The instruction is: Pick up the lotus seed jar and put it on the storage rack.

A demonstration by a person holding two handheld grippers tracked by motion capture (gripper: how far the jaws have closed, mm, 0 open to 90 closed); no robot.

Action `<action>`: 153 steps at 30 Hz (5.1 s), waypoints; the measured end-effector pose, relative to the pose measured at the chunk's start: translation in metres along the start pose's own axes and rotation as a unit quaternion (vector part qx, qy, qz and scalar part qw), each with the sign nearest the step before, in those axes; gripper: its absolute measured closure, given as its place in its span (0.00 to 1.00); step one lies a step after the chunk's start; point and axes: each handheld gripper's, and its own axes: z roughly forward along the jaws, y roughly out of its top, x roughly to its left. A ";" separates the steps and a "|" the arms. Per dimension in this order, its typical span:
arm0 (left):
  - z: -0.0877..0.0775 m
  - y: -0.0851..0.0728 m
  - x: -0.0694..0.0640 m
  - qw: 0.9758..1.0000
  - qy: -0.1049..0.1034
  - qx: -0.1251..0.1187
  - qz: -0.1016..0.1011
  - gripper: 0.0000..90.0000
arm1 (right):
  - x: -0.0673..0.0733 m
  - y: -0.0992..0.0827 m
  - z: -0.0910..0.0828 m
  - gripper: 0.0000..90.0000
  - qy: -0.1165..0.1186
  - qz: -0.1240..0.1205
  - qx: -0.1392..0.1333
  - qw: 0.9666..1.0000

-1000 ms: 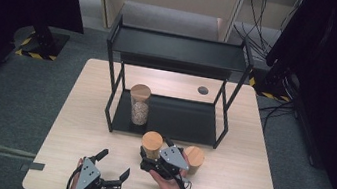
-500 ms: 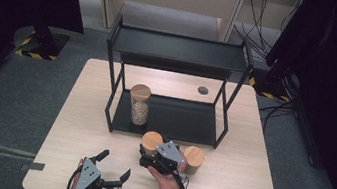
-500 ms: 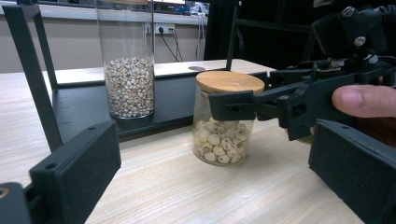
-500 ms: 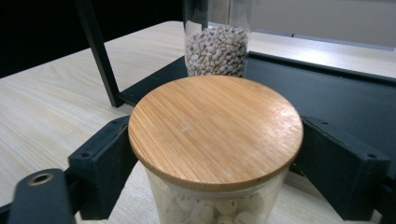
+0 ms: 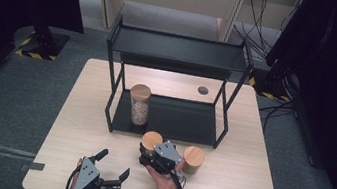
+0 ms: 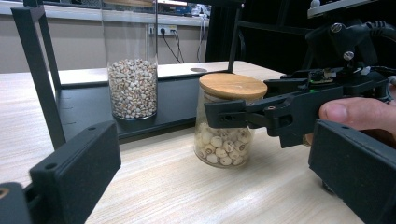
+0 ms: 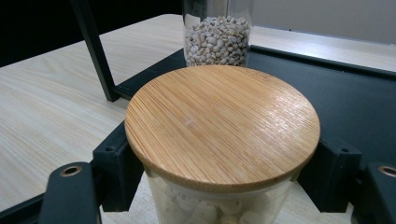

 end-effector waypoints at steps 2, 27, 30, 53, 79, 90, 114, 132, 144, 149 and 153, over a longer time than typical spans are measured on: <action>0.000 0.000 0.000 1.000 0.001 0.000 0.000 0.02 | 0.001 -0.001 -0.001 0.29 -0.003 0.000 -0.006 1.000; 0.000 0.000 0.001 1.000 0.001 0.000 -0.004 0.02 | 0.001 0.044 0.030 0.29 -0.067 0.024 -0.009 0.997; 0.000 0.000 0.001 1.000 0.000 -0.001 -0.004 0.02 | 0.001 0.047 0.036 0.29 -0.081 0.030 -0.008 0.996; -0.001 0.000 0.001 1.000 -0.001 -0.004 -0.003 0.02 | -0.009 0.053 0.076 0.29 -0.118 0.049 0.009 0.992; -0.002 0.000 0.000 1.000 -0.002 -0.004 -0.001 0.02 | -0.003 0.058 0.075 0.11 -0.122 0.061 0.003 0.991; -0.002 0.000 0.000 1.000 0.000 -0.004 -0.002 0.02 | 0.010 0.069 0.050 0.04 -0.119 0.055 -0.001 0.991; -0.001 0.000 0.000 1.000 0.004 -0.004 -0.003 0.02 | 0.001 0.055 -0.020 0.04 -0.026 0.040 -0.034 0.998; -0.001 -0.001 0.001 1.000 0.007 -0.004 -0.002 0.02 | 0.003 0.028 -0.055 0.05 0.027 0.019 -0.049 0.998; -0.001 -0.001 0.000 1.000 0.009 -0.005 -0.003 0.02 | 0.002 0.009 -0.072 0.05 0.053 0.008 -0.051 0.997; -0.001 -0.001 0.001 1.000 0.010 -0.004 -0.004 0.02 | 0.000 0.002 -0.078 0.05 0.062 0.010 -0.053 0.997; 0.000 -0.001 0.001 1.000 0.010 -0.003 -0.004 0.02 | -0.001 -0.005 -0.082 0.05 0.068 0.012 -0.052 0.996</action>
